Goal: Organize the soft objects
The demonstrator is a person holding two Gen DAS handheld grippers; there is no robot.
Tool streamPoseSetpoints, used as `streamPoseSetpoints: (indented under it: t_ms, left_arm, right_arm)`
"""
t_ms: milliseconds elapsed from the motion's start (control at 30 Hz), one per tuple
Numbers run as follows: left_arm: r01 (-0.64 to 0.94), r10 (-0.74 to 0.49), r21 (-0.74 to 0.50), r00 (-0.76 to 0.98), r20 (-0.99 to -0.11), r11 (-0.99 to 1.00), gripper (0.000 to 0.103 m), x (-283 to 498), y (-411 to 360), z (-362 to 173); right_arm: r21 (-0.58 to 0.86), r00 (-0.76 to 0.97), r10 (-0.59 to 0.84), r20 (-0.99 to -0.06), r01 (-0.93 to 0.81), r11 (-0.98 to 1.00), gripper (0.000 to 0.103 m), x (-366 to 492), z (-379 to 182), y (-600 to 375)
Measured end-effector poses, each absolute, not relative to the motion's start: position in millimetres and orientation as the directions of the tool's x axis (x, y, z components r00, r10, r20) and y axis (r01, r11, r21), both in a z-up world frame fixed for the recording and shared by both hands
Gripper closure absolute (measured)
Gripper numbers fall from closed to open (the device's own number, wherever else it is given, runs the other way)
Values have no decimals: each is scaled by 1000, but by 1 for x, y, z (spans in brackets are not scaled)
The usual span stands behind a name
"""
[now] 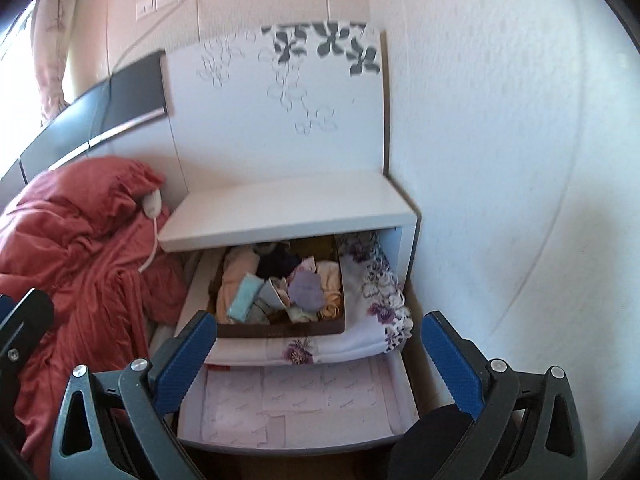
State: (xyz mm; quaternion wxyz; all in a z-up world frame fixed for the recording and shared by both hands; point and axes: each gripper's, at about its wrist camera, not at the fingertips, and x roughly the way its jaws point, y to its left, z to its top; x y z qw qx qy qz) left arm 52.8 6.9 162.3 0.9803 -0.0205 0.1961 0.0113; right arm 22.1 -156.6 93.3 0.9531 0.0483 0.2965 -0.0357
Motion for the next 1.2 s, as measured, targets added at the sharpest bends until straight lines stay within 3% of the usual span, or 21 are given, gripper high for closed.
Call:
streamPoseSetpoints:
  t_ms: [200, 533, 733, 1200]
  left_arm:
    - [-51, 49, 6, 916, -398, 999, 20, 48, -4, 156]
    - [-75, 62, -5, 863, -501, 997, 20, 68, 4, 101]
    - [-23, 16, -9, 878, -479, 1000, 22, 63, -4, 101]
    - [1, -27, -53, 871, -491, 999, 22, 64, 0, 100]
  right_arm:
    - [34, 860, -85, -504, 118, 992, 0, 10, 96, -156]
    - [24, 841, -96, -533, 128, 991, 0, 16, 69, -159]
    - [33, 861, -91, -501, 124, 992, 0, 10, 77, -160]
    - [-4, 819, -147, -554, 174, 985, 0, 20, 65, -168]
